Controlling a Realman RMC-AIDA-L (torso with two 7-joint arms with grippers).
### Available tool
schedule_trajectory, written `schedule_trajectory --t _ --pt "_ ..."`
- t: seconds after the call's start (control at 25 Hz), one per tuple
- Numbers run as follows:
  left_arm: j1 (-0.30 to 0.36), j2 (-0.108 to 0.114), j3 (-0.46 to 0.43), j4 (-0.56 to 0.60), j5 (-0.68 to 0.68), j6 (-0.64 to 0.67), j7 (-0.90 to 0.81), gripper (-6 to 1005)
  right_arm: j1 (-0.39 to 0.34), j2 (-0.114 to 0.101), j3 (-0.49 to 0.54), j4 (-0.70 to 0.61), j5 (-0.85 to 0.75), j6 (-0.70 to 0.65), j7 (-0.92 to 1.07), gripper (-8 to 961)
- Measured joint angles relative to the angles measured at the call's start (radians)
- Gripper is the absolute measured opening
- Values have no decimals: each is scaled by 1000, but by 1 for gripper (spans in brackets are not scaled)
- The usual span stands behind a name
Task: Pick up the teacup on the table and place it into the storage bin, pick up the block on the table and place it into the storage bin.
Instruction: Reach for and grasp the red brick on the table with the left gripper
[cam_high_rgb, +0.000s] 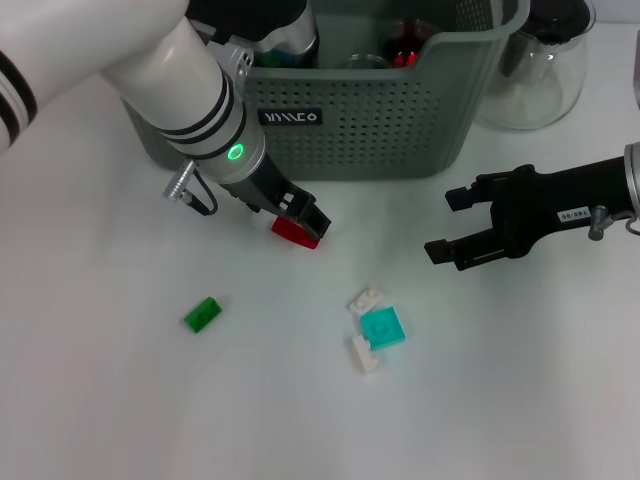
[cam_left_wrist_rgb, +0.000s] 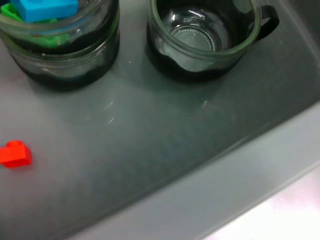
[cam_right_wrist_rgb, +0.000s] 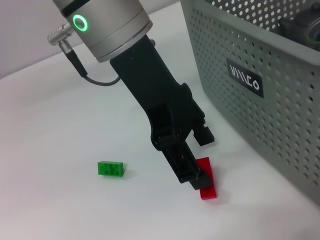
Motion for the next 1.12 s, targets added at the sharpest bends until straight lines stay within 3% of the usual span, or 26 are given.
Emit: schedule_trajectory --t 1.12 --pt "2 0 61 -16 -48 -30 -1 836 -2 2 -4 14 0 7 -8 940"
